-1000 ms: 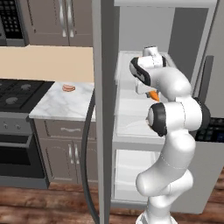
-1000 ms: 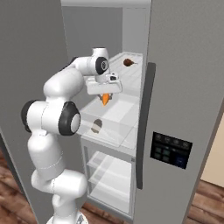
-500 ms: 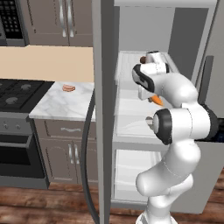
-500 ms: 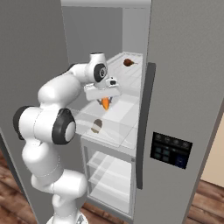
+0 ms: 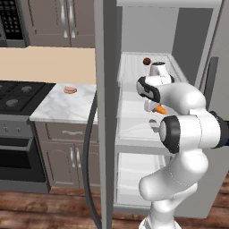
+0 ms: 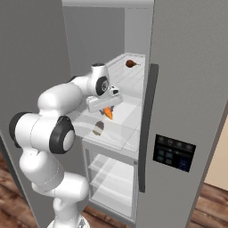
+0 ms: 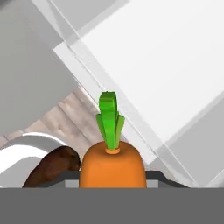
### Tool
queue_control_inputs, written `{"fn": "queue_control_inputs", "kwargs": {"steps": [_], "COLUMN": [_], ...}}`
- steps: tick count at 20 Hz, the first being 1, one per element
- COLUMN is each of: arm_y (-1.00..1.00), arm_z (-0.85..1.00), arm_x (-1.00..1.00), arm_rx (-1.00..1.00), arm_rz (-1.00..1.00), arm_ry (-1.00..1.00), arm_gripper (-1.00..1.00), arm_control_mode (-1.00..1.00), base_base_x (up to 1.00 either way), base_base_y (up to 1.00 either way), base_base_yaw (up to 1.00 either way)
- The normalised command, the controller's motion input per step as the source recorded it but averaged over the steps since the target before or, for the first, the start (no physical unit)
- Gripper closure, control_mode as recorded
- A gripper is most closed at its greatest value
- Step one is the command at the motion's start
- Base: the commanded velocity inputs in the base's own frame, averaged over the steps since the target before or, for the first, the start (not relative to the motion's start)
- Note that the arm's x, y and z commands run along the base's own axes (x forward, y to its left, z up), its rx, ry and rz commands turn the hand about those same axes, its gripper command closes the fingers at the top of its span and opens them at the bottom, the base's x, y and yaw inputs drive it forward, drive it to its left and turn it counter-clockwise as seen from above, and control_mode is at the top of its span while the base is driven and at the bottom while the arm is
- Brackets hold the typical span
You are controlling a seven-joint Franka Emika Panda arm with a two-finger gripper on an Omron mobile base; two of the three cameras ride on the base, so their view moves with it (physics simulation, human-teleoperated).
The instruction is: Place the carrot and sweet potato inside the fridge drawer. Close the drawer after placing the vegetables.
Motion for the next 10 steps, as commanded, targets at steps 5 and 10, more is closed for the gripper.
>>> {"fn": "queue_control_inputs", "kwargs": {"steps": [5, 10], "arm_y": [0.0, 0.0], "arm_z": [-0.44, -0.45], "arm_x": [0.0, 0.0], "arm_rx": [0.02, 0.0], "arm_rz": [0.32, 0.33], "arm_ry": [0.0, 0.0], "arm_gripper": [1.0, 1.0], "arm_control_mode": [-1.0, -1.0], "base_base_x": [0.0, 0.0], "base_base_y": [0.0, 0.0], "base_base_yaw": [0.0, 0.0]}}
